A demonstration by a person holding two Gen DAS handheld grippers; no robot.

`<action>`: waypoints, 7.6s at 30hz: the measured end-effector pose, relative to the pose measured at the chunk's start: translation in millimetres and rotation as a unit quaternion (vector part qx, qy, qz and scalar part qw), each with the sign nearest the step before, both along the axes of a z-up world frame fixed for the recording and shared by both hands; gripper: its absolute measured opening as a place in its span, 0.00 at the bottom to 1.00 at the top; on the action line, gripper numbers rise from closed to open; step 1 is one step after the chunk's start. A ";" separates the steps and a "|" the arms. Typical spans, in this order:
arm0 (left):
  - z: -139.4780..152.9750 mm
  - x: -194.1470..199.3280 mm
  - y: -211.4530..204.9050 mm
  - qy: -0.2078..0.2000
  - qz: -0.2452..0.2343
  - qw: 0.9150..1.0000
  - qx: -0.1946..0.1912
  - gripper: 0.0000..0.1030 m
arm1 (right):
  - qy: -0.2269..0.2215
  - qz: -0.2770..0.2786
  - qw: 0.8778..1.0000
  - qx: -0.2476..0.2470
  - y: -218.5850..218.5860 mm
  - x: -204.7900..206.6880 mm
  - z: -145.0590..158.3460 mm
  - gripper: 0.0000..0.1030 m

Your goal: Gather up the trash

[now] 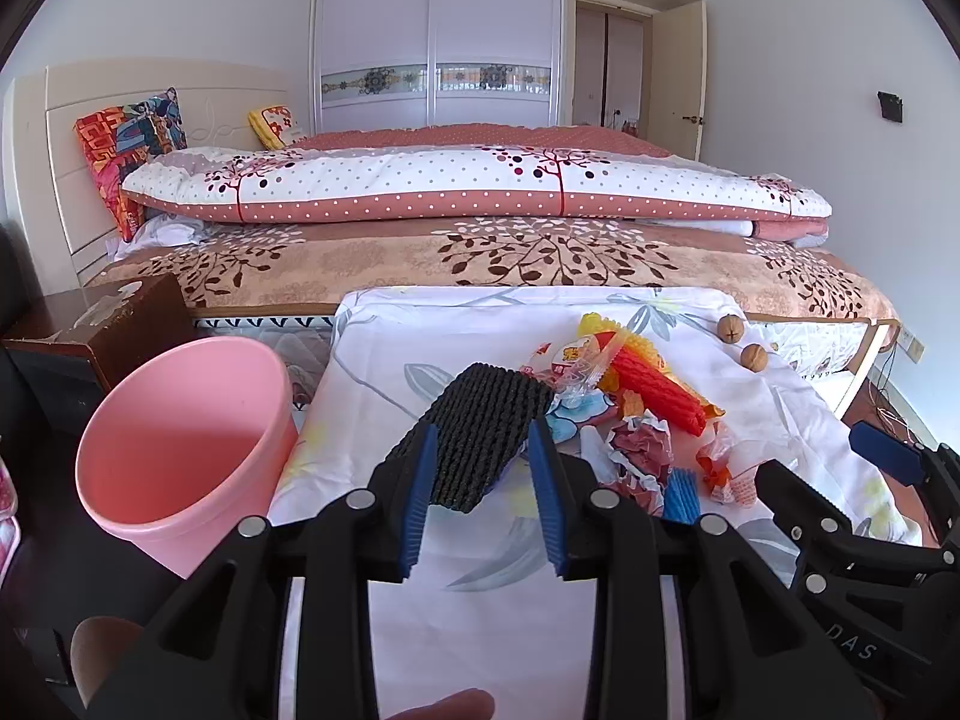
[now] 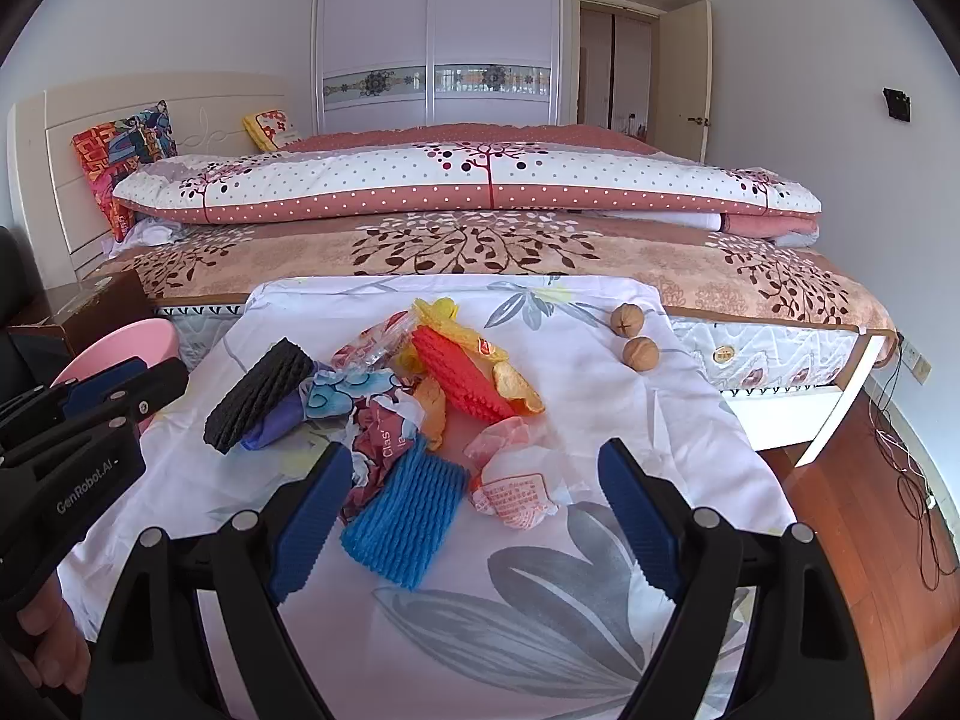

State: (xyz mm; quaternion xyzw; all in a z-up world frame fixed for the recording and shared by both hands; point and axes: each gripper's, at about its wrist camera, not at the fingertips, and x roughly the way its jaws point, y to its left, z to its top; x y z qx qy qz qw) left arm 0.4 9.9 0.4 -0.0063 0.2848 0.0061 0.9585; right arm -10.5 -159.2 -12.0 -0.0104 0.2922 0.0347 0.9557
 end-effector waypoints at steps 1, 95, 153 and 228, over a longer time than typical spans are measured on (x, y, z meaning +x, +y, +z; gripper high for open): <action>0.1 -0.3 0.2 0.000 0.000 1.000 0.000 0.31 | 0.000 0.000 1.000 0.000 0.7 -0.1 0.1 0.80; -21.7 45.9 14.5 0.099 -0.102 0.989 -0.027 0.31 | 0.091 0.030 0.994 0.059 -32.9 28.0 -27.7 0.65; 5.4 13.1 72.8 0.044 -0.099 0.989 -0.104 0.01 | 0.165 0.027 0.982 0.088 -52.5 83.8 -36.5 0.52; 6.5 -14.9 146.2 0.032 0.049 0.994 -0.096 0.45 | 0.086 0.178 0.979 0.051 113.6 37.0 6.3 0.55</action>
